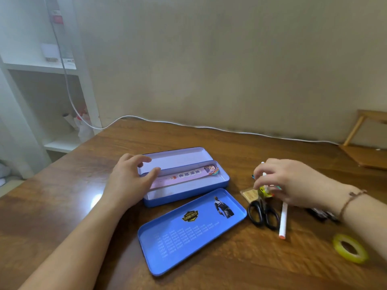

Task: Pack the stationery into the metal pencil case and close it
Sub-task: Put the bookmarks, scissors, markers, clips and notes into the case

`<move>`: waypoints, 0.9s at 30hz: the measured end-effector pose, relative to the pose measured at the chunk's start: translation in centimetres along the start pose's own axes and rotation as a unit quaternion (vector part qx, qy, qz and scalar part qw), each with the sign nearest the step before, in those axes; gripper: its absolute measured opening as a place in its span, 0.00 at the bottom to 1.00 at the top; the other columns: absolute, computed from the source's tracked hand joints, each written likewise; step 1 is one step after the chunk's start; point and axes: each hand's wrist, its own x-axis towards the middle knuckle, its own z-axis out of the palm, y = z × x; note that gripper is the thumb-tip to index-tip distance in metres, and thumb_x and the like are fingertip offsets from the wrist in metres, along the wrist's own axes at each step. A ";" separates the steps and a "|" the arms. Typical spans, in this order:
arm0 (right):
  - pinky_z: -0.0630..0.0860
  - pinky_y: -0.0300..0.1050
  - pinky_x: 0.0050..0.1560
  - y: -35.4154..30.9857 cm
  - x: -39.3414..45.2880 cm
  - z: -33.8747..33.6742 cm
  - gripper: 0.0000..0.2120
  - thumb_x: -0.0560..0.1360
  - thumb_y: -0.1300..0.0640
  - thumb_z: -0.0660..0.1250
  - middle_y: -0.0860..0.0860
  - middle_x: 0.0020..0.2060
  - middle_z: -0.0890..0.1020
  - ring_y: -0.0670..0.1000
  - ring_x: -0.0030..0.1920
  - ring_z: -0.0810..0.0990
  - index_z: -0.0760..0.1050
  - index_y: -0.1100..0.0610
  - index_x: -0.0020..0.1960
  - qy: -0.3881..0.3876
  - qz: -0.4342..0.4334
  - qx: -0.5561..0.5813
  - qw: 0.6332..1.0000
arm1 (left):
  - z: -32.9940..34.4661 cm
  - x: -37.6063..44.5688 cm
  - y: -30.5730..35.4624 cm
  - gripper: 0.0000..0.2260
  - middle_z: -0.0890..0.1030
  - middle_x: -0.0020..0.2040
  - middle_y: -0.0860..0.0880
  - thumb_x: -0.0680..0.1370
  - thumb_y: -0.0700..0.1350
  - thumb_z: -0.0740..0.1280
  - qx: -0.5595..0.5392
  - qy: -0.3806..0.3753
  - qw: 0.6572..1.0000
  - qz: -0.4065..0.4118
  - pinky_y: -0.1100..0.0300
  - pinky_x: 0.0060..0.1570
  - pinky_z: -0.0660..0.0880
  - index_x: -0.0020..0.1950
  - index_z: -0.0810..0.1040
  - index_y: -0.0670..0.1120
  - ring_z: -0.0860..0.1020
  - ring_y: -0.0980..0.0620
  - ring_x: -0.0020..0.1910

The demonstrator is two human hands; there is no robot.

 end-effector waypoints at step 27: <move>0.71 0.39 0.39 -6.9 10.0 -0.8 0.03 0.78 0.51 0.65 0.46 0.38 0.77 0.46 0.37 0.72 0.70 0.47 0.48 0.089 -0.006 0.342 0.935 | 0.4 -0.2 -0.8 0.14 0.82 0.45 0.53 0.78 0.35 0.61 -0.164 -0.007 0.983 -0.079 0.70 0.41 0.71 0.46 0.82 0.51 0.78 0.55 0.43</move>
